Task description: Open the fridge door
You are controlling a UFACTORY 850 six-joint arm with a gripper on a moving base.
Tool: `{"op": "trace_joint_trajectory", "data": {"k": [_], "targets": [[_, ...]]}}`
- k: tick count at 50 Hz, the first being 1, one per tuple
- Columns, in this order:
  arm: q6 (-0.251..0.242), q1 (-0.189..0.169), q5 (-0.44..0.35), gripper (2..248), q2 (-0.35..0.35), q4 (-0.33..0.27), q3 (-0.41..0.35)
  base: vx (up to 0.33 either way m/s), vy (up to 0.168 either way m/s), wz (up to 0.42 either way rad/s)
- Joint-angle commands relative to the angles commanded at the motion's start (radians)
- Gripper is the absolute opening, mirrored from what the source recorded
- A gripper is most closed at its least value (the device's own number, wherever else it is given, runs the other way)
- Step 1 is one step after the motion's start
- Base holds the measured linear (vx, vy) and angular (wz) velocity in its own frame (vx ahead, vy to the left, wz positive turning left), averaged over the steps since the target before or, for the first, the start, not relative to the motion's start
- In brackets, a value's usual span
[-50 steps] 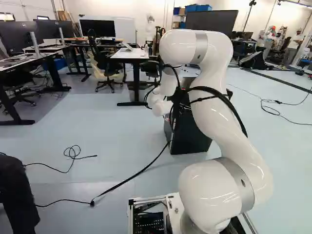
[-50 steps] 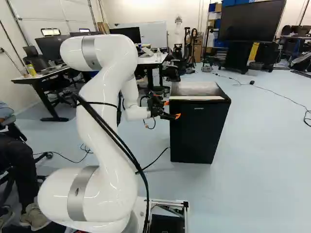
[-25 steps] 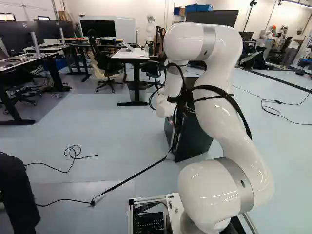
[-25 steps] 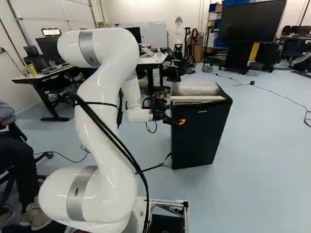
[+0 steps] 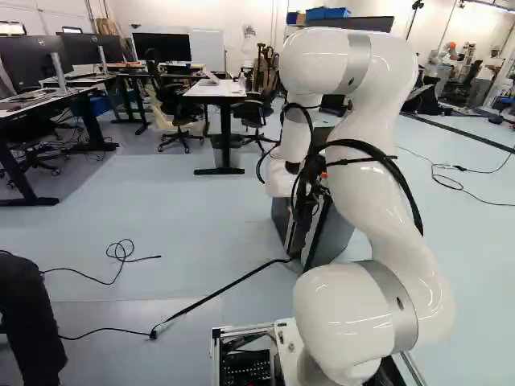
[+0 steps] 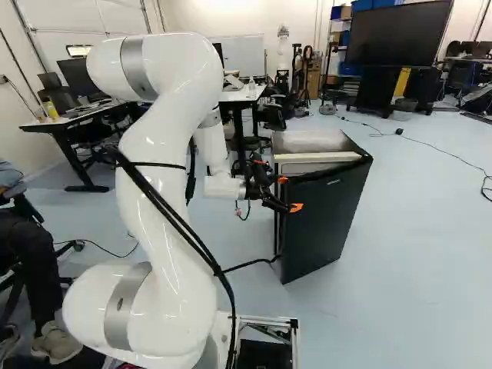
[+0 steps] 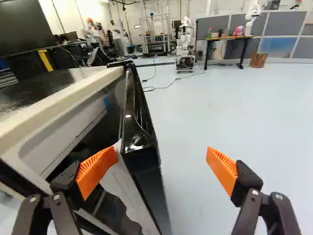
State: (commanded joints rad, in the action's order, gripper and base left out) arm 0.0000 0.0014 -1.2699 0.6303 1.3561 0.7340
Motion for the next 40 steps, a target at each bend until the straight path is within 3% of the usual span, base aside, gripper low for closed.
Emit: {"op": "trace_joint_trajectory", "data": {"k": [40], "targets": [[0.0, -0.076, 0.0, 247, -0.07, 0.206, -0.146, 0.0, 0.0, 0.0]]}}
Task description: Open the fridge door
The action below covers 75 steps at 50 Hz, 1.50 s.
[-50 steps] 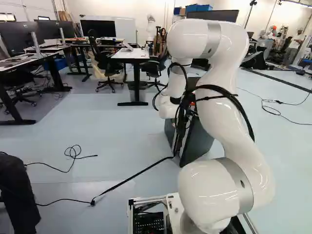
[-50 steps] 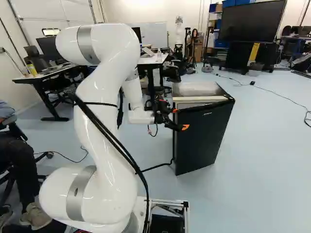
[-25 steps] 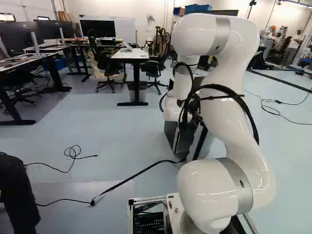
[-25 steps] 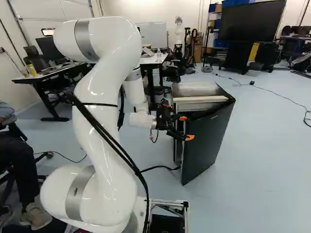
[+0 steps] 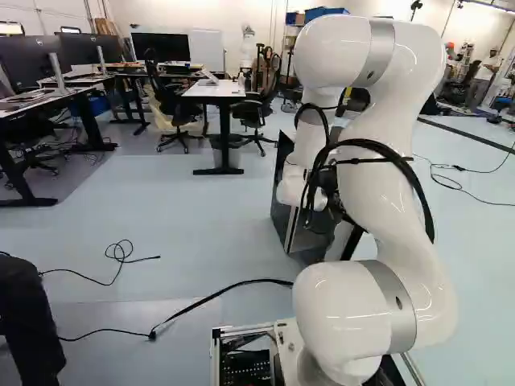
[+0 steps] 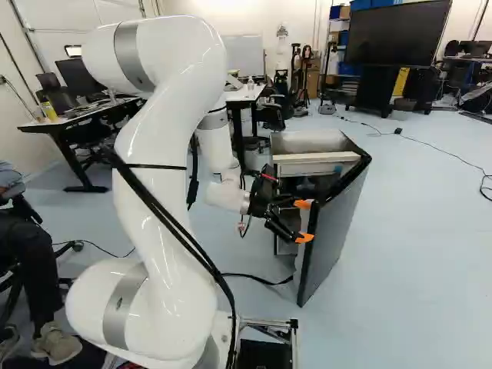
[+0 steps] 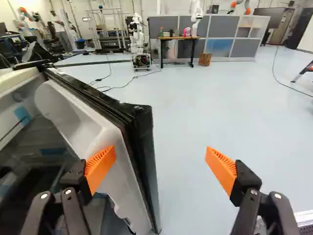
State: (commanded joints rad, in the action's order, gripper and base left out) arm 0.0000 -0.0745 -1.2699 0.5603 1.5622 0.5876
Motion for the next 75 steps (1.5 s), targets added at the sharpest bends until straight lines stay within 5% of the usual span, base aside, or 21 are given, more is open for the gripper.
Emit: {"op": "trace_joint_trajectory", "data": {"k": [12, 31, 66, 75], "targets": [[0.0, -0.021, 0.0, 247, -0.014, 0.06, -0.035, 0.0, 0.0, 0.0], [0.0, -0.016, 0.0, 247, -0.018, 0.073, -0.046, 0.0, 0.0, 0.0], [0.0, 0.155, -0.001, 247, -0.04, 0.073, -0.111, 0.0, 0.0, 0.0], [0.0, 0.176, -0.011, 247, -0.033, 0.073, -0.091, 0.0, 0.0, 0.0]]}}
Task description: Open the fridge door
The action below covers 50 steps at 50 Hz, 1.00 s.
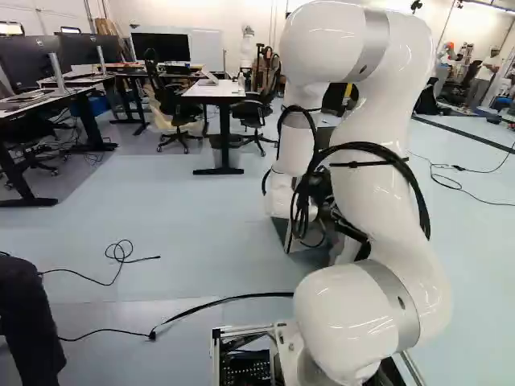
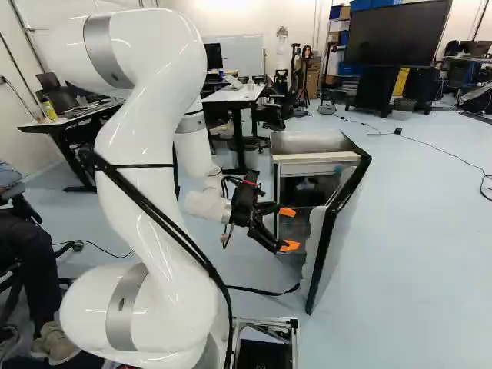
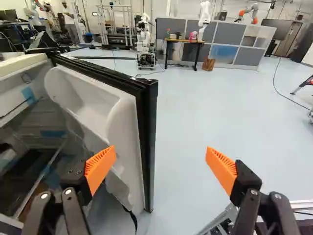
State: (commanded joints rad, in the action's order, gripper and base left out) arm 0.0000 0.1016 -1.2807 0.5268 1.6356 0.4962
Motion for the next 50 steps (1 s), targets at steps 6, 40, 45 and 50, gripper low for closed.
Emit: {"op": "trace_joint_trajectory", "data": {"k": [6, 40, 45, 50], "targets": [[0.0, 0.001, -0.015, 247, 0.007, 0.0, 0.022, 0.0, 0.0, 0.0], [0.0, -0.003, -0.046, 247, -0.053, 0.0, 0.039, 0.0, 0.0, 0.0], [0.0, -0.003, -0.046, 247, -0.052, 0.0, 0.045, 0.0, 0.0, 0.0], [0.0, -0.006, -0.046, 247, -0.048, 0.0, 0.057, 0.0, 0.0, 0.0]]}}
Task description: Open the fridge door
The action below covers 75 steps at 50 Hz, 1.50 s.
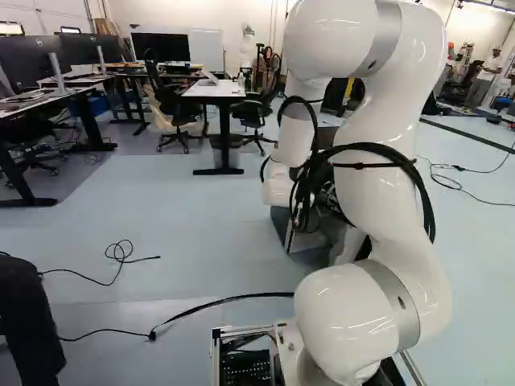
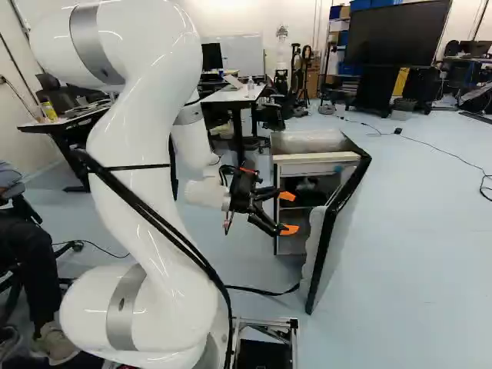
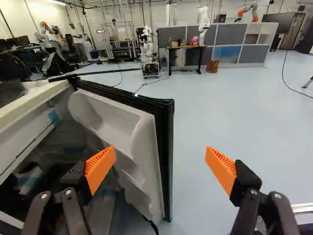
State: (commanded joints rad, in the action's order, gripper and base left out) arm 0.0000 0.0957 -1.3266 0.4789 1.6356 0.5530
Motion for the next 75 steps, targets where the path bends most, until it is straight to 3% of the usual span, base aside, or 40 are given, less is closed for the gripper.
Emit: {"op": "trace_joint_trajectory", "data": {"k": [20, 75], "targets": [[0.0, -0.049, 0.0, 247, 0.03, 0.0, 0.066, 0.0, 0.0, 0.0], [0.0, -0.305, 0.01, 247, 0.118, -0.111, 0.246, 0.0, 0.0, 0.0]]}}
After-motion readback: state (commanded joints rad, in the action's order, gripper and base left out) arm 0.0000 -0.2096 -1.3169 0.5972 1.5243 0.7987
